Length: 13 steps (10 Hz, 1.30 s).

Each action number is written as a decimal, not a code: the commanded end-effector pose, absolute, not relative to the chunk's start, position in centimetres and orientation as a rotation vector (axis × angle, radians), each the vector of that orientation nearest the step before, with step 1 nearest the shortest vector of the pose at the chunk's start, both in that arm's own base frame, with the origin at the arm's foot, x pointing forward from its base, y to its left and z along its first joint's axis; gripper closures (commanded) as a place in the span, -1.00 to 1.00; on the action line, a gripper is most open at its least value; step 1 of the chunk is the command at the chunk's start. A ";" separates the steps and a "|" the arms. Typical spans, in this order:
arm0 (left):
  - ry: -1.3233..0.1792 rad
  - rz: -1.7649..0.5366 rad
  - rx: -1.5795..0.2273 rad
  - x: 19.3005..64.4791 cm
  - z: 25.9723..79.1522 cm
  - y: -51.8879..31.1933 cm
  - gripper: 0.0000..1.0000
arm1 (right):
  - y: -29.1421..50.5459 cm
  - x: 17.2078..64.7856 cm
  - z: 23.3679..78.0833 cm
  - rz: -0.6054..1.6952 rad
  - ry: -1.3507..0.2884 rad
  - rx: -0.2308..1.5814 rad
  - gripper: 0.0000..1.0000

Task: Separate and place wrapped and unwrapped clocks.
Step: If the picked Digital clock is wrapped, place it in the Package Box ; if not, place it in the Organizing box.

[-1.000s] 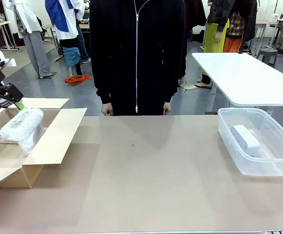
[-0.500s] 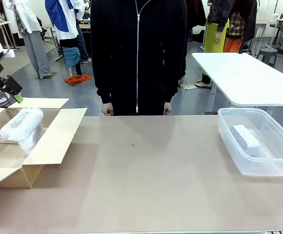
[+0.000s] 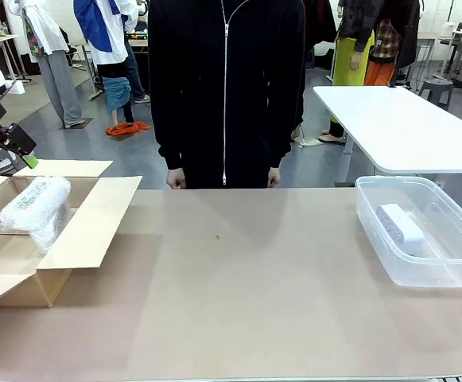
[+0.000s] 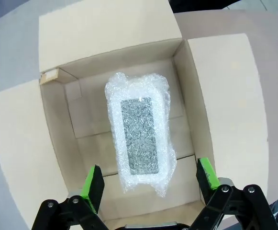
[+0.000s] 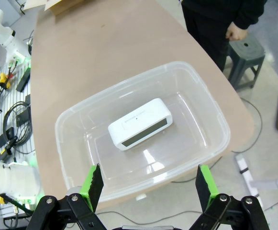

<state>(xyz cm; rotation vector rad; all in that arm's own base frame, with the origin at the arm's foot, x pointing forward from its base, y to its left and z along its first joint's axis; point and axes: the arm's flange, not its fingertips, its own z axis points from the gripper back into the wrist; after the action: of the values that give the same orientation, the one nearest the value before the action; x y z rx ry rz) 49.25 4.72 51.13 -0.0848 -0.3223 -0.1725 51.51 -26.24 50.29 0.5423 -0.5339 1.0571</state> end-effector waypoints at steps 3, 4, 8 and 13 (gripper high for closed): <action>-0.321 -0.172 -0.087 49.2 51.2 4.7 -1.00 | -26.1 51.4 50.1 1.067 -0.535 0.543 -1.00; -0.321 -0.172 -0.087 49.2 51.2 4.7 -1.00 | -26.1 51.4 50.1 1.067 -0.535 0.543 -1.00; -0.321 -0.172 -0.087 49.2 51.2 4.7 -1.00 | -26.1 51.4 50.1 1.067 -0.535 0.543 -1.00; -0.321 -0.172 -0.087 49.2 51.2 4.7 -1.00 | -26.1 51.4 50.1 1.067 -0.535 0.543 -1.00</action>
<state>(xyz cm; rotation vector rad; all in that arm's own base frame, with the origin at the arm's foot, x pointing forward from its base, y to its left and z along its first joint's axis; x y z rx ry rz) 49.25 4.72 51.12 -0.0848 -0.3223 -0.1725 51.51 -26.24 50.29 0.5423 -0.5339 1.0571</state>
